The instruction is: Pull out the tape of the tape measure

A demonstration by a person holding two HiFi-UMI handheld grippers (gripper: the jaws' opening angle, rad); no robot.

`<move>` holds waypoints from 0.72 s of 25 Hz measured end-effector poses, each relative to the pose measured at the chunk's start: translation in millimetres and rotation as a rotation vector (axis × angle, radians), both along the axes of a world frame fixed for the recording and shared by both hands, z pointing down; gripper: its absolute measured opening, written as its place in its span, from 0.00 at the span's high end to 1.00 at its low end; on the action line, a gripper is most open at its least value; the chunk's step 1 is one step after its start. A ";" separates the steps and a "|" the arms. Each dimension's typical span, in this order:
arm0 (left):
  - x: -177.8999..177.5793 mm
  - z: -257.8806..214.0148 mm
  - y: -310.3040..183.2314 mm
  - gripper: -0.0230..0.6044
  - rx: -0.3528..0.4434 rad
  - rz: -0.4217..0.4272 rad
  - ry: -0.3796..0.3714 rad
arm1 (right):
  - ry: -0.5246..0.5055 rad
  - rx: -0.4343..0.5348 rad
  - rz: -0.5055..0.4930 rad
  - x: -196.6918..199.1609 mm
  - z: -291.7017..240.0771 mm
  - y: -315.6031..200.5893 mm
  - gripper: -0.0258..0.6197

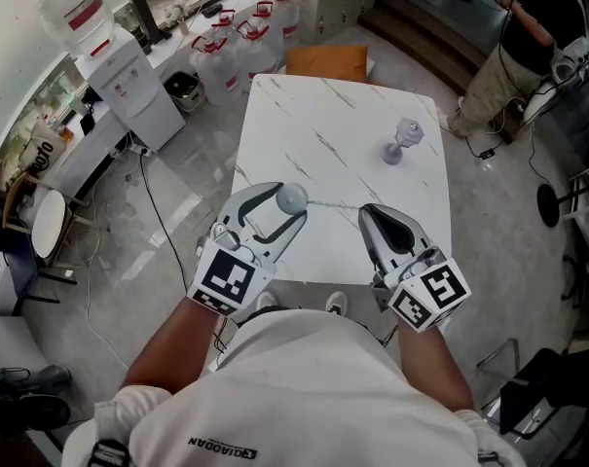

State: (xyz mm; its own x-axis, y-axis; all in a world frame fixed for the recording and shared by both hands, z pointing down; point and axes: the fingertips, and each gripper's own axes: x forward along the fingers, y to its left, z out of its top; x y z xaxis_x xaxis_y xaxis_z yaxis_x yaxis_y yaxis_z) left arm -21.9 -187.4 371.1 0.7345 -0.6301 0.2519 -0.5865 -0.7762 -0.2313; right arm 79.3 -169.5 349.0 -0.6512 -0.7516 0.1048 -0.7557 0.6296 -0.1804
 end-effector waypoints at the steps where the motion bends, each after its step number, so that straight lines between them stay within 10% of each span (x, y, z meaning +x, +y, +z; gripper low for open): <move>1: -2.7 -0.5 -1.6 0.61 0.002 -0.008 0.000 | -0.003 -0.004 0.007 2.3 1.1 0.5 0.93; 18: -23.3 -3.7 -6.9 0.61 0.003 -0.055 0.000 | 0.020 -0.002 0.098 32.2 2.9 2.7 0.93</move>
